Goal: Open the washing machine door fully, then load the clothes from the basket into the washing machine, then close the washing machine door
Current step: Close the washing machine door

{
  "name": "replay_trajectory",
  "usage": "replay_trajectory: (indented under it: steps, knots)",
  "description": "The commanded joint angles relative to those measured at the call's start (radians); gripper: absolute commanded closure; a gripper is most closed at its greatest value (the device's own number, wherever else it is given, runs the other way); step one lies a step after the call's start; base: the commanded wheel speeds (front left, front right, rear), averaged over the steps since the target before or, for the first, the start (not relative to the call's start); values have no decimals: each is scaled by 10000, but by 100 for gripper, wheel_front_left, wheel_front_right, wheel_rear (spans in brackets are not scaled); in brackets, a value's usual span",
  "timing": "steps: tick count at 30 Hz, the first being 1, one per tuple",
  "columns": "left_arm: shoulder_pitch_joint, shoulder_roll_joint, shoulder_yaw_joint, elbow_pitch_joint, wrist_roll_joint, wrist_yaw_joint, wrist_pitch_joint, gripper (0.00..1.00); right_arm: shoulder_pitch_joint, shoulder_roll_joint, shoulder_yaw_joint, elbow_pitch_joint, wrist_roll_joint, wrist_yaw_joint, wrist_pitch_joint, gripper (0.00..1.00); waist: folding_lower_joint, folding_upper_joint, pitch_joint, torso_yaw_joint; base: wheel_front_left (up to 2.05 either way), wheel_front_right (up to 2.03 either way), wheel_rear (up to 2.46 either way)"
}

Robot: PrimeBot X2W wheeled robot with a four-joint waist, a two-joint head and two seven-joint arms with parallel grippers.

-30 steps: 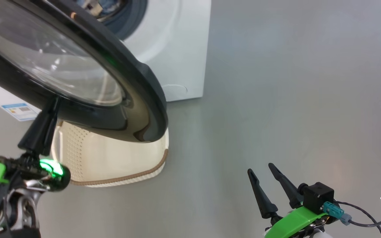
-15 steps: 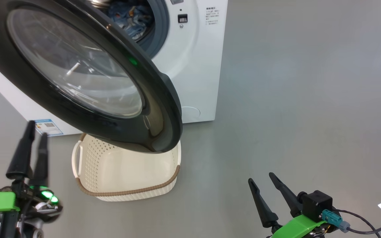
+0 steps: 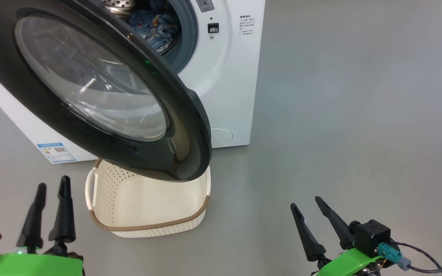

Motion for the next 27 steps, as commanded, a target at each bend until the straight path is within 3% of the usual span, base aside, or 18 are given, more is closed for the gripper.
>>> replay_trajectory:
  steps: [1,5,10,13,27]
  knots:
    - [-194,26,582,-134,763,-55,-98,0,14,55,162,-313,-144,27,-122,0,0,0,-37,-16,0,0,0]
    - [6,-415,946,-93,2545,-55,-101,0,111,55,117,-383,-170,27,-122,0,0,0,-134,-55,0,0,0]
    - [327,-562,1094,-265,4765,-55,-103,0,208,55,51,-479,-269,27,-122,0,0,0,-203,-118,0,0,0]
    - [557,-897,1451,-419,5651,-55,-103,0,217,55,-22,-566,-343,27,-122,0,0,0,-204,-176,0,0,0]
    - [1188,-1461,1803,120,6392,-56,-104,0,319,55,-277,-1036,-573,27,-122,0,0,0,-308,-383,0,0,0]
